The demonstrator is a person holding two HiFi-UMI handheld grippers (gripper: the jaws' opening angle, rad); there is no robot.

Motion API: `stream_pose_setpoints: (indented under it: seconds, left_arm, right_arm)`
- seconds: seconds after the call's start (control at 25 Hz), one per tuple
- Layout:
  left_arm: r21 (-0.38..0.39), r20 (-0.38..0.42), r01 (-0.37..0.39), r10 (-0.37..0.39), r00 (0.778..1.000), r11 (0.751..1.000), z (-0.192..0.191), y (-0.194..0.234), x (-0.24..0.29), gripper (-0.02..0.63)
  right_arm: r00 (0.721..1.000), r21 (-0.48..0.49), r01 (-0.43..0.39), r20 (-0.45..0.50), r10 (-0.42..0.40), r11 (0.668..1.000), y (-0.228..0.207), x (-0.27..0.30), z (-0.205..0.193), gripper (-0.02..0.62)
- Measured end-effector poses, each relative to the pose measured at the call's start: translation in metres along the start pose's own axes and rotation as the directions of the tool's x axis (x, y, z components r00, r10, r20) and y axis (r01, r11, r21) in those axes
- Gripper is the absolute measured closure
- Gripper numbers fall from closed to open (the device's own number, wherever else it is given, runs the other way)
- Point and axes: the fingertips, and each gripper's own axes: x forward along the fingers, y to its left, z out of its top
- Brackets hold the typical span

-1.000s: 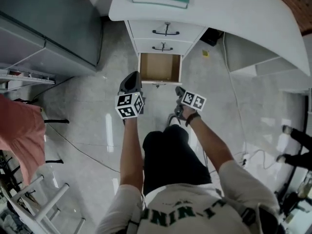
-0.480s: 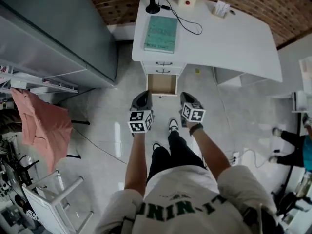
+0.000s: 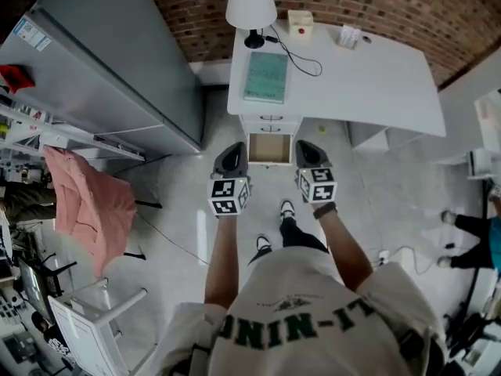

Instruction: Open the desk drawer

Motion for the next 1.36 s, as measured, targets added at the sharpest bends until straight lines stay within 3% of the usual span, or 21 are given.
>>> stream_pose_setpoints:
  seconds: [0.24,0.52,0.84,1.16,1.36]
  left_arm:
    - [0.044,0.064,-0.001,-0.002,0.998,0.999,0.054,-0.001,-0.024,0.604]
    - [0.072,0.139,-0.042,0.032,0.990,0.996,0.093,0.000,-0.037,0.604]
    - [0.113,0.180,-0.064,0.043,0.983,0.992,0.098,-0.011,-0.042,0.604]
    - [0.108,0.185,-0.044,0.023,0.982,0.993,0.104,-0.021,-0.036,0.604]
    - [0.118,0.194,-0.046,0.023,0.981,0.992,0.110,-0.026,-0.022,0.604]
  right_arm:
    - [0.995,-0.105,0.012,0.100,-0.001,0.994,0.012,-0.032,0.074,0.592]
    - [0.970,-0.093,-0.004,0.241,0.027,0.996,0.032,-0.067,0.126,0.592]
    - [0.957,-0.130,0.055,0.289,-0.015,0.990,0.030,-0.072,0.146,0.592]
    - [0.960,-0.099,0.054,0.279,-0.024,0.994,0.018,-0.078,0.148,0.592]
    - [0.962,-0.132,0.016,0.271,0.020,0.991,0.015,-0.078,0.142,0.592]
